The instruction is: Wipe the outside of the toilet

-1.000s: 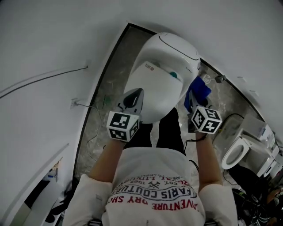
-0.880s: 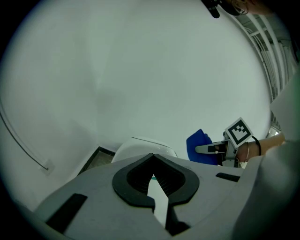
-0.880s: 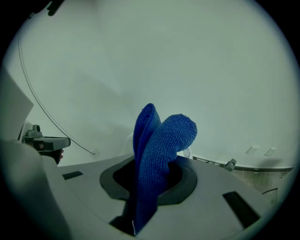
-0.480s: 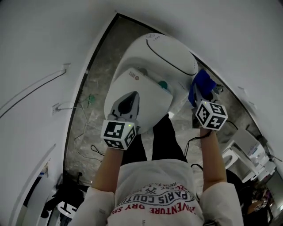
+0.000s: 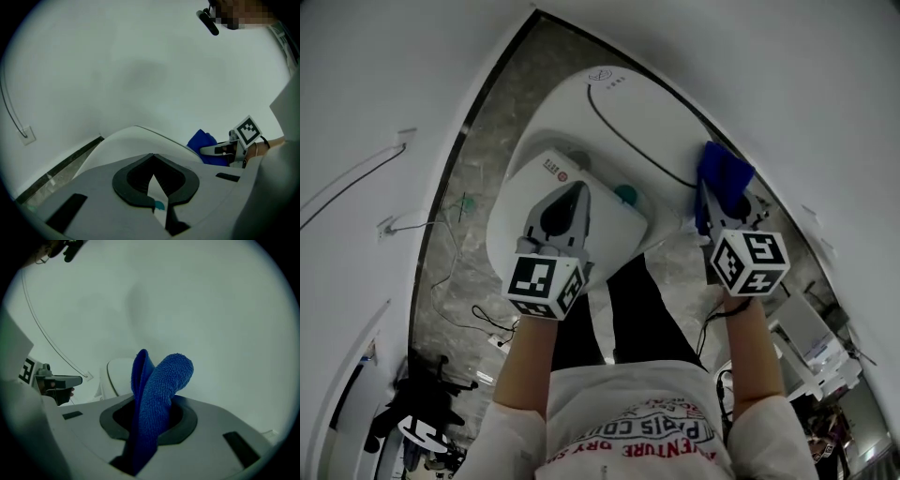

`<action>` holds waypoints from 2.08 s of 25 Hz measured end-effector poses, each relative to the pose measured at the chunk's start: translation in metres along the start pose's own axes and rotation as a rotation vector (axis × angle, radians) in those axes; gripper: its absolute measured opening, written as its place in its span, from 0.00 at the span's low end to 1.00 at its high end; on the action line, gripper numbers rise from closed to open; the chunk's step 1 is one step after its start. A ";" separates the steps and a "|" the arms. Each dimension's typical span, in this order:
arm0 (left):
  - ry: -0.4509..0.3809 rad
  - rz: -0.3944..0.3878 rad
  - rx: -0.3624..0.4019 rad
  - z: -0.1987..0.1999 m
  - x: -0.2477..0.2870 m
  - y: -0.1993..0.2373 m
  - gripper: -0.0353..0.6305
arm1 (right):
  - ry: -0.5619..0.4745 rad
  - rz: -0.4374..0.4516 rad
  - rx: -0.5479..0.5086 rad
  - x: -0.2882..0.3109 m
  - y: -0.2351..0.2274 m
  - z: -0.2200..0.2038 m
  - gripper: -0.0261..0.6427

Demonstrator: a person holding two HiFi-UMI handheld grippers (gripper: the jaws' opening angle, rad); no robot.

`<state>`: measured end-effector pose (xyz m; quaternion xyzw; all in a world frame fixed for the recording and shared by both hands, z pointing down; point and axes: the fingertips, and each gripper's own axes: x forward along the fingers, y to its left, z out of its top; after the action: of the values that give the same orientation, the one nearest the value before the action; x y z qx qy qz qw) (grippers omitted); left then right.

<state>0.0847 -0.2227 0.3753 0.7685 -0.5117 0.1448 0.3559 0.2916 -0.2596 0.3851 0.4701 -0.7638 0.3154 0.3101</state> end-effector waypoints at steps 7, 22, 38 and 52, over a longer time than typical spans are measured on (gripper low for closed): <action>-0.011 0.060 -0.029 -0.005 0.012 0.020 0.06 | 0.038 0.100 -0.315 0.027 0.015 0.029 0.15; -0.015 0.106 -0.105 -0.013 0.000 0.046 0.06 | 0.134 0.309 -0.731 0.080 0.077 0.074 0.15; -0.051 0.170 -0.203 -0.021 -0.050 0.106 0.06 | 0.196 0.356 -1.068 0.134 0.161 0.108 0.15; -0.078 0.250 -0.346 -0.068 -0.107 0.184 0.06 | 0.372 0.442 -1.293 0.198 0.233 0.094 0.15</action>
<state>-0.1154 -0.1430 0.4339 0.6314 -0.6338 0.0680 0.4417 -0.0101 -0.3518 0.4361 -0.0358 -0.8098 -0.0706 0.5814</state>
